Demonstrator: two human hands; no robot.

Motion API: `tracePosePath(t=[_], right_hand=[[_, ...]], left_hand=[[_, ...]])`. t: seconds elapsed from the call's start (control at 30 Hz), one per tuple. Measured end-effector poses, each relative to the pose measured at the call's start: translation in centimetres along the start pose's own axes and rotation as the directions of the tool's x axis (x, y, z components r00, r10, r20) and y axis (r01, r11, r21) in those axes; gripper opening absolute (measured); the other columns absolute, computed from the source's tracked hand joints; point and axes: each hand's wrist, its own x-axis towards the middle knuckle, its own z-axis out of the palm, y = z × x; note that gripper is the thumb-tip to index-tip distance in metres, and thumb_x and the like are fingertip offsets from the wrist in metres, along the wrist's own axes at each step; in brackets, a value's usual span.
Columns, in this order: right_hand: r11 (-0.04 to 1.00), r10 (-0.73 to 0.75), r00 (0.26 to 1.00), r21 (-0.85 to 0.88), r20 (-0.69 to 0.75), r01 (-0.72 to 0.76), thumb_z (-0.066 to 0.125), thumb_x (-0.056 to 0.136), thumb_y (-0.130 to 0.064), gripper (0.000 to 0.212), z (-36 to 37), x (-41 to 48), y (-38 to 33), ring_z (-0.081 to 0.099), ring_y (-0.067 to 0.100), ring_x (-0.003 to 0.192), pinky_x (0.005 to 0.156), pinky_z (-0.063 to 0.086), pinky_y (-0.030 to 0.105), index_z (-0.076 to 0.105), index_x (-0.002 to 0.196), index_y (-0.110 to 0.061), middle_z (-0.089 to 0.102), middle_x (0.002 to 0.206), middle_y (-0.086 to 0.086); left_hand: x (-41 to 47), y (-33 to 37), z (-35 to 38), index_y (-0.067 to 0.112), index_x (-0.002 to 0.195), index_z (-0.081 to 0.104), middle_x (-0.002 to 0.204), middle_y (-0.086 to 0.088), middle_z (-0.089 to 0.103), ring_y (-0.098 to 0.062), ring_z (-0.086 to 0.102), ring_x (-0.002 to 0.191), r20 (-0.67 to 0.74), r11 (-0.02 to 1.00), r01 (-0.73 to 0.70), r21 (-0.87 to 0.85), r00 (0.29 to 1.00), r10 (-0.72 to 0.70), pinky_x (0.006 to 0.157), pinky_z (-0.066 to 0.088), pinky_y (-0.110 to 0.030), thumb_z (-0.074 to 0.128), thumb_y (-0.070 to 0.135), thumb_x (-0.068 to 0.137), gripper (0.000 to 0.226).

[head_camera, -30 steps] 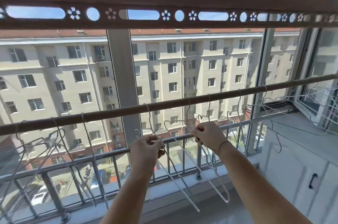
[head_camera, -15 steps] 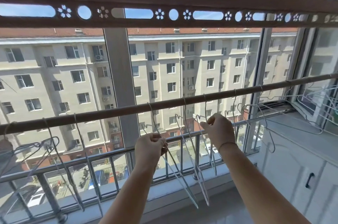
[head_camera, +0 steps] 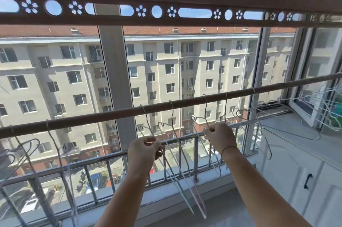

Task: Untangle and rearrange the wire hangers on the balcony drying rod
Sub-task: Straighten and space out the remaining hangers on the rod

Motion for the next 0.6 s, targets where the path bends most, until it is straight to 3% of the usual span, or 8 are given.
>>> tracePosePath(t=[0.17,0.23,0.3,0.4,0.53,0.6], right_hand=[[1.0,0.01,1.0,-0.022,0.006,-0.01,0.059,0.085,-0.023,0.042,0.0,-0.1,-0.1,0.047,0.02,0.05,0.053,0.037,0.023,0.046,0.046,-0.016,0.047,0.047,0.001],[0.999,0.014,1.0,-0.041,-0.01,-0.014,0.06,0.085,-0.025,0.027,-0.1,-0.3,-0.4,0.058,0.026,0.065,0.062,0.045,0.026,0.062,0.064,-0.009,0.061,0.065,0.007],[0.999,-0.018,0.992,-0.052,-0.127,0.012,0.063,0.085,-0.025,0.021,-0.1,-0.8,-1.0,0.057,0.024,0.078,0.066,0.041,0.025,0.062,0.093,-0.006,0.062,0.089,0.009],[0.986,-0.154,0.951,0.022,-0.268,0.166,0.067,0.083,-0.025,0.025,0.3,-2.1,-2.7,0.049,0.016,0.074,0.065,0.038,0.024,0.056,0.099,-0.009,0.054,0.088,0.001],[0.978,-0.209,0.976,0.034,0.062,0.208,0.06,0.086,-0.037,0.024,2.2,-3.6,-4.7,0.06,0.018,0.078,0.07,0.05,0.029,0.063,0.086,-0.013,0.065,0.082,0.001],[0.98,-0.2,0.975,-0.003,0.095,0.201,0.056,0.088,-0.032,0.022,2.8,-3.5,-4.7,0.064,0.023,0.081,0.075,0.053,0.033,0.065,0.081,-0.013,0.069,0.083,0.005]], left_hand=[[0.2,-0.2,0.0,0.008,0.087,0.067,0.073,-0.013,0.069,-0.013,0.065,0.053,-0.018,1.0,0.012,-0.001,1.0,-0.012,0.044,0.049,-0.015,0.068,0.004,0.082,0.007],[0.3,-0.4,-0.1,0.007,0.089,0.067,0.076,-0.014,0.07,-0.016,0.065,0.056,-0.02,1.0,0.02,0.002,1.0,-0.02,0.045,0.05,-0.016,0.068,0.005,0.082,0.008],[0.3,-0.4,-0.2,0.009,0.088,0.067,0.075,-0.013,0.07,-0.015,0.064,0.054,-0.022,1.0,0.017,0.012,1.0,-0.016,0.044,0.049,-0.016,0.068,0.005,0.082,0.008],[0.3,-0.5,-0.4,0.012,0.085,0.067,0.071,-0.008,0.07,-0.013,0.064,0.053,-0.028,1.0,0.007,0.014,1.0,-0.006,0.047,0.05,-0.018,0.068,0.005,0.082,0.007],[0.3,-0.4,-0.7,0.016,0.078,0.066,0.069,-0.007,0.068,-0.016,0.062,0.055,-0.049,1.0,-0.01,0.016,0.999,0.01,0.048,0.052,-0.018,0.067,0.003,0.082,0.013],[0.2,-0.3,-1.1,0.02,0.073,0.064,0.068,-0.006,0.067,-0.015,0.063,0.056,-0.072,0.999,-0.027,0.03,0.997,0.029,0.047,0.052,-0.017,0.066,0.002,0.083,0.02]])
